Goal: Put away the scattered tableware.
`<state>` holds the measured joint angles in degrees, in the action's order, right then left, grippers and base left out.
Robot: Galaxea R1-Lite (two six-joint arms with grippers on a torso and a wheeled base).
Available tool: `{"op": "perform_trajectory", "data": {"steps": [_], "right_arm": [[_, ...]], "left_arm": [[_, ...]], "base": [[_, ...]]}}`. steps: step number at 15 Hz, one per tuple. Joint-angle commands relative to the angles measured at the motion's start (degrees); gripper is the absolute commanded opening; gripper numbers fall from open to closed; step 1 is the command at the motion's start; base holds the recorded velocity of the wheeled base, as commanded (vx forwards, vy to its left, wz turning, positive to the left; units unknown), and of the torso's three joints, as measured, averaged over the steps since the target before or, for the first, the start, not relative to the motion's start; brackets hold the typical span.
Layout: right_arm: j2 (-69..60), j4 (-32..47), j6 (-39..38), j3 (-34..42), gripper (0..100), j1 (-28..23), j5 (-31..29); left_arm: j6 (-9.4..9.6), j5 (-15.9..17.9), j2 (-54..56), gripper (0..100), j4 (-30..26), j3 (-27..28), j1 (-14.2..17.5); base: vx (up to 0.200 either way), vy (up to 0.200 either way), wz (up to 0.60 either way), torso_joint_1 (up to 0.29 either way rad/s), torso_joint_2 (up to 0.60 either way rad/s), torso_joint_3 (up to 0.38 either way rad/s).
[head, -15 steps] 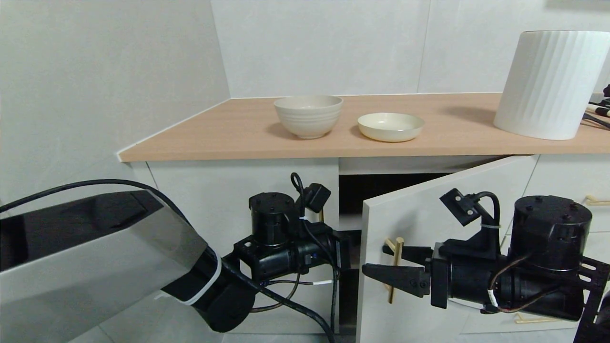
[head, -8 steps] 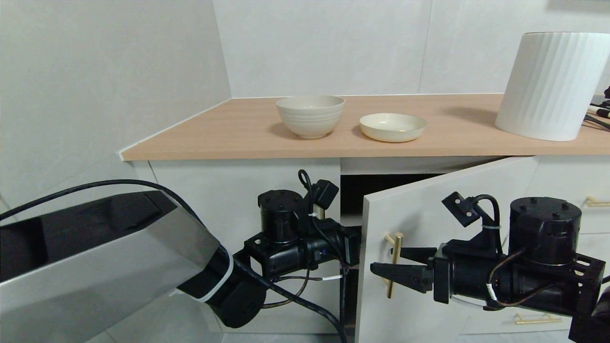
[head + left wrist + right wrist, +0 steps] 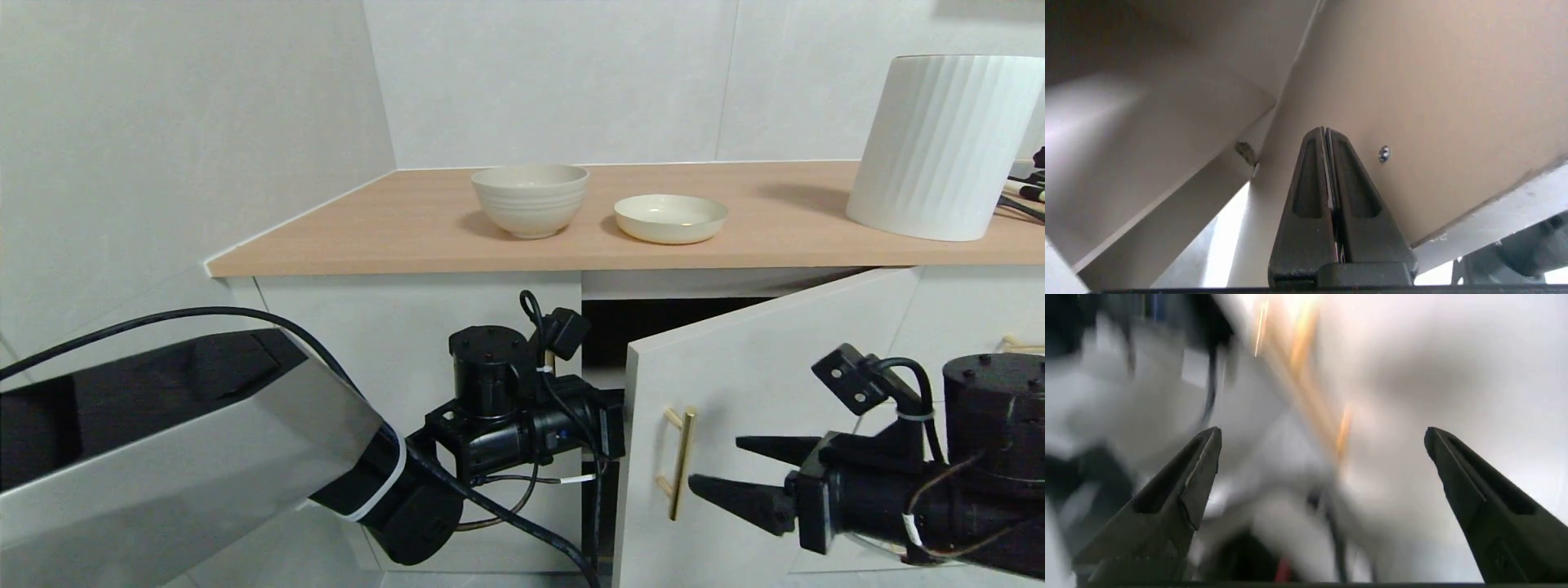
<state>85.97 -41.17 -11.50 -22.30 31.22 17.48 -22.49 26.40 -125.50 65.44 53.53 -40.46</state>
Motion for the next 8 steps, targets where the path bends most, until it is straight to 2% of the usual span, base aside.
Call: {"op": "perform_trajectory", "data": {"steps": [1, 4, 8], "right_arm": [[-13.5, 13.0, 0.2, 0.5, 100, 3.6, -0.2], [-15.0, 15.0, 0.2, 0.9, 100, 6.7, 1.2], [-14.2, 14.9, 0.2, 1.3, 100, 6.7, 1.2]], "left_arm": [[-0.01, -0.1, 0.5, 0, 0.0, -0.1, 0.0], [-0.10, -0.2, 1.7, 0, 0.1, -1.6, 0.0], [-0.10, -0.1, 2.7, 0, 0.0, -2.6, -0.1]], "base": [[0.000, 0.000, 0.00, 0.000, 0.00, 0.000], [0.000, 0.000, 0.00, 0.000, 0.00, 0.000], [0.000, 0.000, 0.00, 0.000, 0.00, 0.000]]}}
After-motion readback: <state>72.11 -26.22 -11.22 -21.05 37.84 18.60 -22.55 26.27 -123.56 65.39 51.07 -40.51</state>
